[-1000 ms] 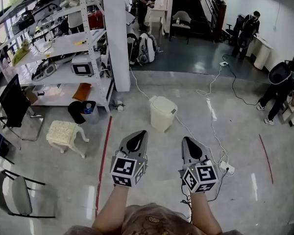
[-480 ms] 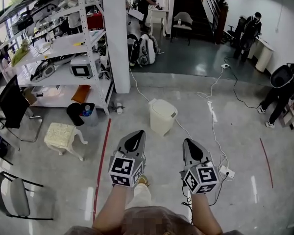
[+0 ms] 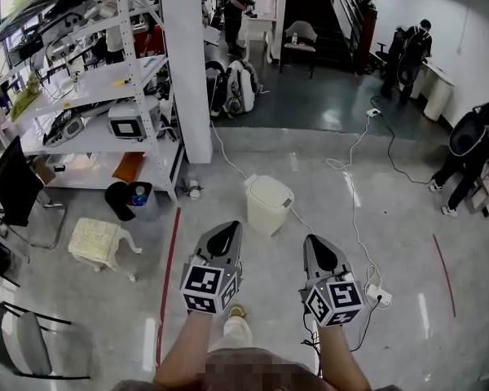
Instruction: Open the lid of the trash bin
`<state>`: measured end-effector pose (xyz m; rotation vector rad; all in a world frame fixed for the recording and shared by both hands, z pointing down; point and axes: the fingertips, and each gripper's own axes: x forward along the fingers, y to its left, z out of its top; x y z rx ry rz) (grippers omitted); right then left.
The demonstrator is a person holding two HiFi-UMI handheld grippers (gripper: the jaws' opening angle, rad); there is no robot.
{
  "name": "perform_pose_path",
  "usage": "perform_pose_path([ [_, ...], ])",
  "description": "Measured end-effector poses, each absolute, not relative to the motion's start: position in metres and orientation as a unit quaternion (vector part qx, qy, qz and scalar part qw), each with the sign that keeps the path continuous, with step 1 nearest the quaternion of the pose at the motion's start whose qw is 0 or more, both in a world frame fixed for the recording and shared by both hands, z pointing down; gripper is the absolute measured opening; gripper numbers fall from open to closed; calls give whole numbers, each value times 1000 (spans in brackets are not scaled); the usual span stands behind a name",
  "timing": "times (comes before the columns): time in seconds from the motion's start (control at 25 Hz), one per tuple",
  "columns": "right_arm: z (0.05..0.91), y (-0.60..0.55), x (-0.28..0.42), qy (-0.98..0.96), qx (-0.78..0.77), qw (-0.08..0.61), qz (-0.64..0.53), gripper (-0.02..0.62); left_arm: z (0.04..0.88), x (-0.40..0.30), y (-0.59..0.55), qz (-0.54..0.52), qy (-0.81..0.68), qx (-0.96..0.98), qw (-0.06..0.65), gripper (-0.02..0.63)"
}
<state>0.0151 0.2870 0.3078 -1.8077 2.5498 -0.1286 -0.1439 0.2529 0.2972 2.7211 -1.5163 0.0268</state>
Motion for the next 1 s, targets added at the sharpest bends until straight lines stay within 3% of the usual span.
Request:
perform_pose_path([
  [1.0,308,131,18,772,-634,14,-40,31,302,-135,69,16,-416,909,11,12],
])
